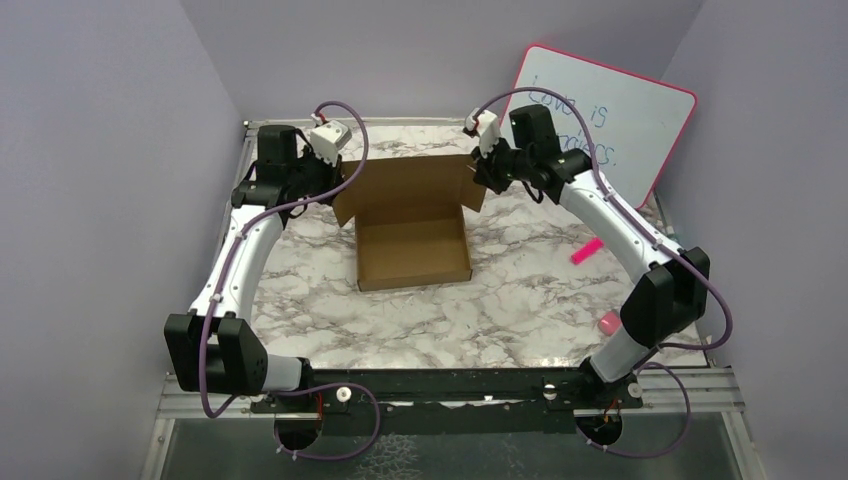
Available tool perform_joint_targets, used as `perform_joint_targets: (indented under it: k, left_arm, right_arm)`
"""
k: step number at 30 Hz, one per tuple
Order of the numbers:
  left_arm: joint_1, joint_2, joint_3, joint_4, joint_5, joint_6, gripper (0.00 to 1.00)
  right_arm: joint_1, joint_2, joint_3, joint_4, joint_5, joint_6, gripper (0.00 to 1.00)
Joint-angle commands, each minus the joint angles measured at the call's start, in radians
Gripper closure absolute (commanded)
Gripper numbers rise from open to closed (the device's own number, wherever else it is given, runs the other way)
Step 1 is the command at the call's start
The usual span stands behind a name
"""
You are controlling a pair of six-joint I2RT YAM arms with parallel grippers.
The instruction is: Fold the paper box
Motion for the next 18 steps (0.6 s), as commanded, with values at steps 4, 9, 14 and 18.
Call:
perform_joint_targets:
  k: [4,9,14,18]
  left_arm:
    - [-0.068,-0.007,0.017,0.069,-0.186,-0.289,0.98]
    - [-0.149,0.009,0.026,0.074,-0.302,-0.382,0.97]
    - [-0.203,0.030,0.048,0.078,-0.395,-0.462,0.97]
    - [-0.228,0.041,0.080,0.079,-0.444,-0.508,0.97]
  right_arm:
    - [0.085,0.007,0.022,0.009,0.229,0.266,0.99]
    - [0.151,0.030,0.053,-0.028,0.400,0.401,0.99]
    - [0.195,0.027,0.066,-0.019,0.525,0.540,0.92]
    - [0.209,0.021,0.063,0.005,0.544,0.615,0.93]
